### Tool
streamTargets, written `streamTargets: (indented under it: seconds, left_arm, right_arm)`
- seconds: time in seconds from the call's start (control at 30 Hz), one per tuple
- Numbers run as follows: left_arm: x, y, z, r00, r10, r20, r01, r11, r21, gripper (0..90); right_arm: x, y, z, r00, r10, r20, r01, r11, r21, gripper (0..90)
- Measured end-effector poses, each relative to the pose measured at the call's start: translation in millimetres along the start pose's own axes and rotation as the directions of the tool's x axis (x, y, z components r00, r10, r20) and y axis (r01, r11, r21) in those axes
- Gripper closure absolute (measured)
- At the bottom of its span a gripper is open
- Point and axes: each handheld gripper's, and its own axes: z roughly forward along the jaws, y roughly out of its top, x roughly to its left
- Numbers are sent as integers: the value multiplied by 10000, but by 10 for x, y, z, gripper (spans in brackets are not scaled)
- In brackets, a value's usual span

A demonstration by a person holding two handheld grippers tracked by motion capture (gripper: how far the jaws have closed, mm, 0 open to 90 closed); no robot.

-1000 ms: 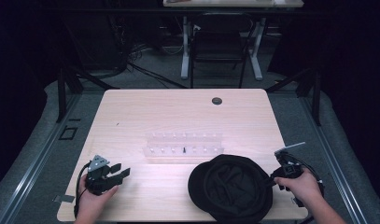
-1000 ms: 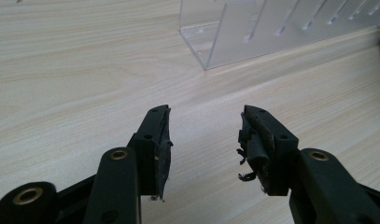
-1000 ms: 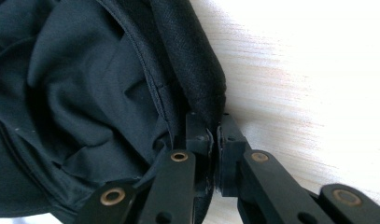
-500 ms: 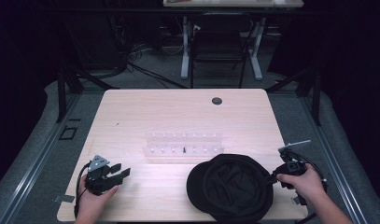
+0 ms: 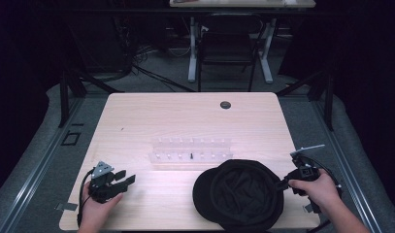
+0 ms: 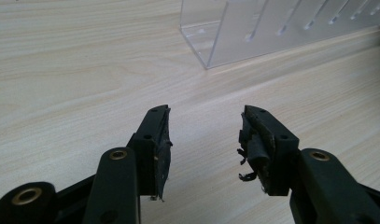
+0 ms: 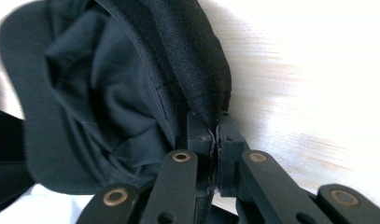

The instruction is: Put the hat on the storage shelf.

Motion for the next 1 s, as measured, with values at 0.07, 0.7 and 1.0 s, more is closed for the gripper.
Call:
streamTargets:
  seconds: [0.07,0.7,1.0]
  left_arm:
    - [3,-2,1,10000,-34,-2,34,10000,-44,523]
    - [9,-2,-5,10000,-77,-34,77,10000,7,519]
    - [11,-1,-6,10000,-73,-42,73,10000,20,519]
  right_arm:
    - [12,-12,-34,9994,100,-336,-108,9997,-235,877]
    - [208,-42,-370,9892,479,-1384,-455,9988,203,877]
    - [320,-14,-500,9660,788,-2463,-818,9966,-22,878]
